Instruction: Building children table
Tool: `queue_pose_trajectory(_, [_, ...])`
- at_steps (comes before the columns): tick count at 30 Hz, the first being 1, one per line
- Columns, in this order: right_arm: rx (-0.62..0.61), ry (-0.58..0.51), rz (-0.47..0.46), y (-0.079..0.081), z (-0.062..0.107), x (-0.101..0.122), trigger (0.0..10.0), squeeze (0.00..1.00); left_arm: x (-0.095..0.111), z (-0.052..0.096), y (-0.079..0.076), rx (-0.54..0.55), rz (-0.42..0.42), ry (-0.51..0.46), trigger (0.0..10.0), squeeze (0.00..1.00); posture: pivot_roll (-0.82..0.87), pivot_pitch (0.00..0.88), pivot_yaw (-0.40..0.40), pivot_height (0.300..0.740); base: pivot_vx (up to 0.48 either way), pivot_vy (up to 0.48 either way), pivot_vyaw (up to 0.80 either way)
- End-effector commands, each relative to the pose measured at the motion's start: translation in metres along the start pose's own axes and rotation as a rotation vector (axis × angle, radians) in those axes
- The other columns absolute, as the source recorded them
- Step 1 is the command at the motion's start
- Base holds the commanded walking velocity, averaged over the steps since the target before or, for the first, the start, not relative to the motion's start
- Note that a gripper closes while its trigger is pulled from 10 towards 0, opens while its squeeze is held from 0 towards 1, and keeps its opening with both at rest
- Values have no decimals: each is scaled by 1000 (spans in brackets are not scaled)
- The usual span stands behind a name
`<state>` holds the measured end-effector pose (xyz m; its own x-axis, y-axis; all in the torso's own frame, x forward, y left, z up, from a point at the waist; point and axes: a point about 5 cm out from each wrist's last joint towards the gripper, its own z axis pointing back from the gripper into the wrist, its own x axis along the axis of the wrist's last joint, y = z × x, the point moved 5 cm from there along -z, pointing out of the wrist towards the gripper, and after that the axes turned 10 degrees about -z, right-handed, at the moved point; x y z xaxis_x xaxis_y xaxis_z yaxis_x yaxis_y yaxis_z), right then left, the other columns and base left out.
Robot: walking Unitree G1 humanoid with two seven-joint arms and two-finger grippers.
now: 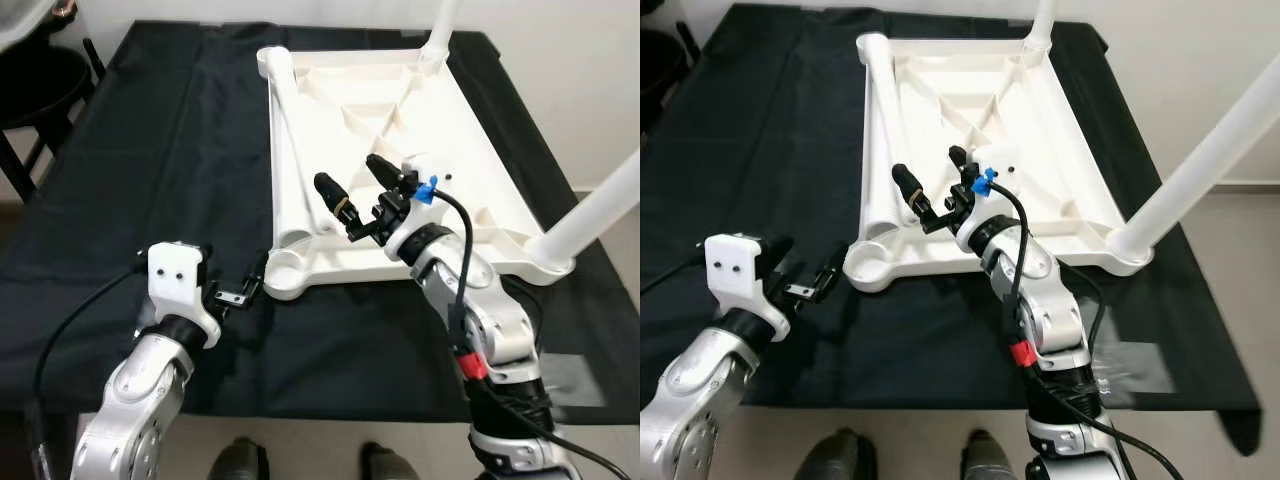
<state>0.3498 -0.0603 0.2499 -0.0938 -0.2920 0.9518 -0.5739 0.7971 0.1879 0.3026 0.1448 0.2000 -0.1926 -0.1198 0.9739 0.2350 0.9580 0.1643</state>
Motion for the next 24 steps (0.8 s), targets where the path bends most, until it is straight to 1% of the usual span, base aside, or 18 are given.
queue_pose_trajectory(1, [-7, -2, 10, 0, 5, -3, 10000, 0, 1, -3, -2, -17, -5, -11, 10000, 0, -34, 79, -14, 740, 0, 480, 0])
queue_pose_trajectory(3, [-19, 16, 9, 1, 10, -8, 10000, 0, 3, -8, -3, -26, -6, -24, 10000, 0, -34, 66, -8, 740, 0, 480, 0])
queue_pose_trajectory(4, [-19, 16, 9, 1, 10, -8, 10000, 0, 3, -8, -3, -26, -6, -24, 10000, 0, -34, 66, -8, 740, 0, 480, 0])
queue_pose_trajectory(5, [-34, 47, 14, 3, 16, -14, 10000, 0, 7, -13, -3, -21, 13, -45, 10000, 0, -33, 55, -4, 740, 0, 480, 0])
queue_pose_trajectory(8, [-56, 72, 27, 2, 19, -18, 10000, 0, 8, -14, -6, -30, 18, -57, 10000, 0, -34, 43, -1, 740, 0, 428, 0])
queue_pose_trajectory(11, [-89, 87, 22, -4, 20, -22, 10000, 0, 10, -13, -17, -74, 18, -73, 10000, 0, -34, 27, 2, 740, 0, 0, -800])
queue_pose_trajectory(14, [-98, 85, 23, -6, 20, -22, 10000, 0, 10, -13, -19, -81, 18, -75, 10000, 0, -34, 27, 2, 740, 0, 0, -800])
queue_pose_trajectory(17, [-113, 51, 59, -10, 18, -15, 10000, 0, 9, -12, -22, -85, 16, -79, 10000, 0, -32, 19, 1, 740, 0, 0, 0])
queue_pose_trajectory(18, [-117, 59, 42, -12, 16, -15, 10000, 0, 10, -11, -24, -87, 18, -85, 10000, 0, -30, 15, -2, 740, 281, 0, -800])
queue_pose_trajectory(21, [-117, 59, 42, -12, 16, -15, 10000, 0, 10, -11, -24, -87, 18, -85, 10000, 0, -30, 15, -2, 740, 281, 0, -800])
queue_pose_trajectory(22, [-114, 73, 16, -12, 16, -17, 10000, 0, 10, -11, -26, -88, 19, -88, 10000, 0, -30, 15, -2, 740, 281, 0, -800])
queue_pose_trajectory(24, [-113, 59, 26, -11, 16, -14, 10000, 0, 10, -11, -27, -90, 22, -91, 10000, 0, -31, 15, -1, 740, 296, 0, -800])
